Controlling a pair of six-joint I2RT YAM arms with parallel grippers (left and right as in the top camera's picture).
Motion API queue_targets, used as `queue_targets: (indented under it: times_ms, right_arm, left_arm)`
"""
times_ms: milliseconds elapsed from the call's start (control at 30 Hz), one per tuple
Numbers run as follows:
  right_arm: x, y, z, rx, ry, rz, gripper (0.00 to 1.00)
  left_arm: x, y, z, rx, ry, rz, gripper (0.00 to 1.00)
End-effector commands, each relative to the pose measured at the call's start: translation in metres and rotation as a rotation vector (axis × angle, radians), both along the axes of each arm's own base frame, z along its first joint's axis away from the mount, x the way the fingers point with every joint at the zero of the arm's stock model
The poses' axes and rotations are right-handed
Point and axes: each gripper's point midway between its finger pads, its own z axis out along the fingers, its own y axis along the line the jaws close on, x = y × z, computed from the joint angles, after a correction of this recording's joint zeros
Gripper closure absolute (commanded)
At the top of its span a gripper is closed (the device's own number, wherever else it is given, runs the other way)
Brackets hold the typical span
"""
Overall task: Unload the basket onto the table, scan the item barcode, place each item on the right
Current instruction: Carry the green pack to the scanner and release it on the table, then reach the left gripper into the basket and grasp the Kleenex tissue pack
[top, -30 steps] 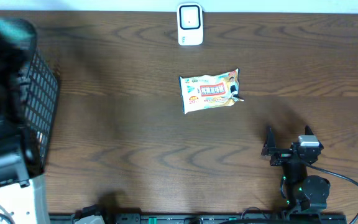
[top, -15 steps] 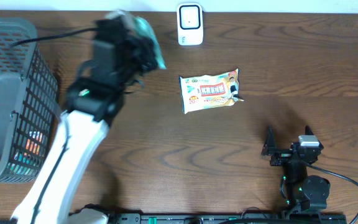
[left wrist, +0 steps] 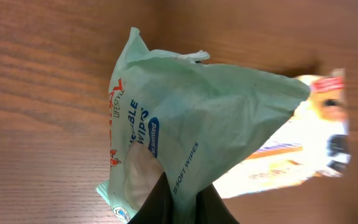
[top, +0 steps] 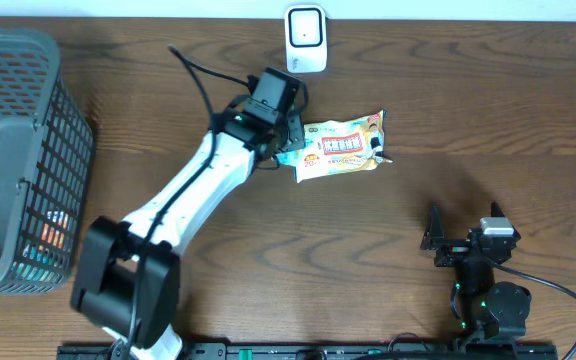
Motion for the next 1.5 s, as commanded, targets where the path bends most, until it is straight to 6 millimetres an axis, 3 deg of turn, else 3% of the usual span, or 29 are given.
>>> queue_targets:
  times_ms: [0,233,367,500,600,700,833,933,967,1000,1100,1200,1333,1467]
  right_arm:
    - [0.000,0.001,-0.001,0.007,0.001,0.005,0.01]
    - [0.000,0.001,-0.001,0.007,0.001,0.005,0.01]
    - [0.000,0.001,-0.001,0.007,0.001,0.005,0.01]
    - [0.000,0.001,-0.001,0.007,0.001,0.005,0.01]
    - [0.000,0.001,-0.001,0.007,0.001,0.005,0.01]
    - [0.000,0.001,-0.001,0.006,0.001,0.005,0.01]
    - [0.000,0.001,-0.001,0.006,0.001,0.005,0.00]
    - [0.000,0.001,-0.001,0.007,0.001,0.005,0.01]
    - [0.000,0.001,-0.001,0.007,0.001,0.005,0.01]
    - [0.000,0.001,-0.001,0.007,0.001,0.005,0.01]
    - [0.000,0.001,-0.001,0.007,0.001,0.005,0.01]
    - [0.000,0.001,-0.001,0.007,0.001,0.005,0.01]
    - [0.000,0.001,-0.001,0.007,0.001,0.005,0.01]
    - [0.000,0.001,-0.001,0.007,0.001,0.005,0.01]
  left_arm:
    - [0.009,0.014,-0.007,0.078,-0.021,0.036,0.83]
    - [0.010,0.014,-0.020,0.096,0.000,0.032,0.71]
    - [0.014,0.013,-0.011,0.099,-0.034,0.003,0.71]
    - [0.027,0.017,0.035,0.129,-0.161,-0.098,0.68]
    - [0.037,0.037,0.097,0.147,-0.309,-0.093,0.46]
    - [0.038,0.082,0.166,0.170,-0.462,0.042,0.42]
    - [0.025,0.154,0.239,0.222,-0.629,0.173,0.41]
    - [0.007,0.235,0.279,0.308,-0.714,0.370,0.28]
    - [-0.003,0.270,0.287,0.345,-0.724,0.462,0.18]
    - [-0.011,0.294,0.291,0.370,-0.724,0.524,0.17]
    - [-0.041,0.381,0.287,0.464,-0.666,0.734,0.10]
    - [-0.077,0.449,0.263,0.529,-0.538,0.903,0.07]
    - [-0.123,0.498,0.212,0.544,-0.300,1.026,0.07]
    - [-0.154,0.520,0.149,0.511,-0.036,1.071,0.07]
